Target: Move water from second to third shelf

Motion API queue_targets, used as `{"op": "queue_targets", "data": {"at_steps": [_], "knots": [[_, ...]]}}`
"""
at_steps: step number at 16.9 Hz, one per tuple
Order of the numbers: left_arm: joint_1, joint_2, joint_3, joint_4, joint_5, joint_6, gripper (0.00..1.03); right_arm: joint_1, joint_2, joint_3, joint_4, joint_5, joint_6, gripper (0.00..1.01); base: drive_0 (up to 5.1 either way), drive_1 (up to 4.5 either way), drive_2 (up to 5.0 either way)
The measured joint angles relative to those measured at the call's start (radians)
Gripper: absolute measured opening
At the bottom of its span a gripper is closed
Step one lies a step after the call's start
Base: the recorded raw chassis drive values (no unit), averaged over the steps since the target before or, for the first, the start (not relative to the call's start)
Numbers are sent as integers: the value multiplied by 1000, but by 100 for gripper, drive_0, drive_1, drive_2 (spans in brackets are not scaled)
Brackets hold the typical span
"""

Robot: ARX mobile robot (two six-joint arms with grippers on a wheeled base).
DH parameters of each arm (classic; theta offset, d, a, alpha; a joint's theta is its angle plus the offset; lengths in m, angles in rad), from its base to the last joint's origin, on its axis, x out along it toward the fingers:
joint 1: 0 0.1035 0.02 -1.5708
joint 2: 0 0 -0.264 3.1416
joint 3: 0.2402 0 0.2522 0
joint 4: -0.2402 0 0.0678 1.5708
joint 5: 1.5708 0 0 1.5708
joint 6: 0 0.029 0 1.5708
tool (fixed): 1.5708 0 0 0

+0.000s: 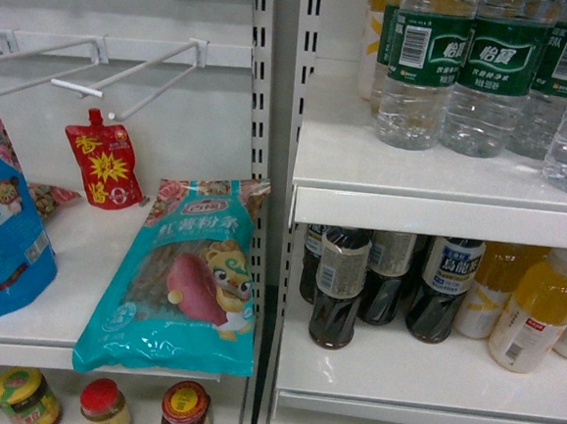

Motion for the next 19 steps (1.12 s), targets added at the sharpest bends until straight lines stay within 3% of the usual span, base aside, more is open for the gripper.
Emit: {"op": "queue_targets", "data": {"at_steps": [5, 6, 13, 19], "knots": [[0, 0, 0, 0, 0, 0, 98, 0, -1, -5, -16, -1, 0, 2, 0, 0, 0], [0, 0, 0, 0, 0, 0, 98, 0, -1, -5, -16, -1, 0, 11, 0, 0, 0], [0, 0, 0, 0, 0, 0, 98, 0, -1, -5, -16, -1, 0, 100, 0, 0, 0], [0, 0, 0, 2, 0, 0, 98, 0, -1, -5, -14, -1, 0, 98, 0, 0, 0]]}}
